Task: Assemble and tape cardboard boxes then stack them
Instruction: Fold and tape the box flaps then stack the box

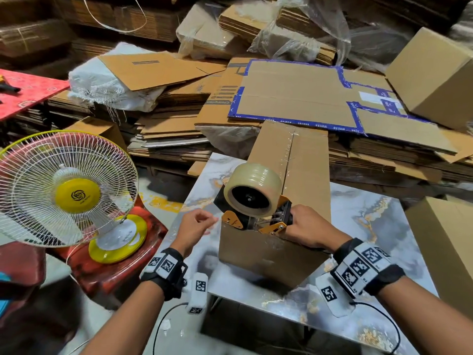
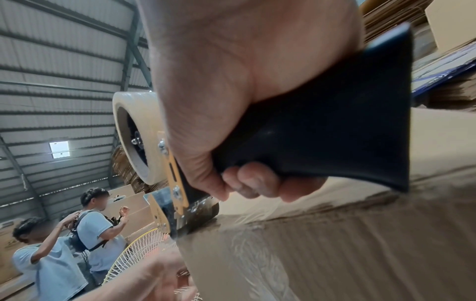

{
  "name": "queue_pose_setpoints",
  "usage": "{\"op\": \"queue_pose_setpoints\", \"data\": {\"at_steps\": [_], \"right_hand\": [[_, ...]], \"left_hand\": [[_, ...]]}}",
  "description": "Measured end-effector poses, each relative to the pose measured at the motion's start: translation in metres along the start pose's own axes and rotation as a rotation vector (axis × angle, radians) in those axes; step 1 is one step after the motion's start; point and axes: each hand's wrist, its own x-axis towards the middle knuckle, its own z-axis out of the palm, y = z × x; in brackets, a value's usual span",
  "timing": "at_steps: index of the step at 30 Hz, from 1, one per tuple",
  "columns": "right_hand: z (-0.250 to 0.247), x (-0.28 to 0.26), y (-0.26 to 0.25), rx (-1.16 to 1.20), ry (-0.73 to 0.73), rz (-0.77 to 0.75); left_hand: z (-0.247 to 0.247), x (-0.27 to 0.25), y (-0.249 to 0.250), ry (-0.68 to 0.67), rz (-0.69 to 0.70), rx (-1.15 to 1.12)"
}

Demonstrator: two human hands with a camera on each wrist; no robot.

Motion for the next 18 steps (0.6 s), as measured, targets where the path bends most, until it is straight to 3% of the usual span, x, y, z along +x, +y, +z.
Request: {"op": "queue_pose_setpoints", "data": {"at_steps": [2,5,15,18], "right_hand": [[0.000,0.000,-0.002,0.001,0.007,-0.001],[0.001,0.001,0.003,0.001,0.007,0.017],[0.004,0.005,0.015,-0.008,-0.016,0.022],[0.005,0.006,0.016,-0.019,-0.013,0.014]], "left_hand": [[0.006,-0.005,0.005,0.187,0.156,-0.028],[0.028,-0.024,0.014,0.089,0.254,-0.005],[0.041,-0.037,0.037,-0.209,-0.005,0.029],[0.038,-0.032,0.038,-0.241,-0.065,0.018]]}}
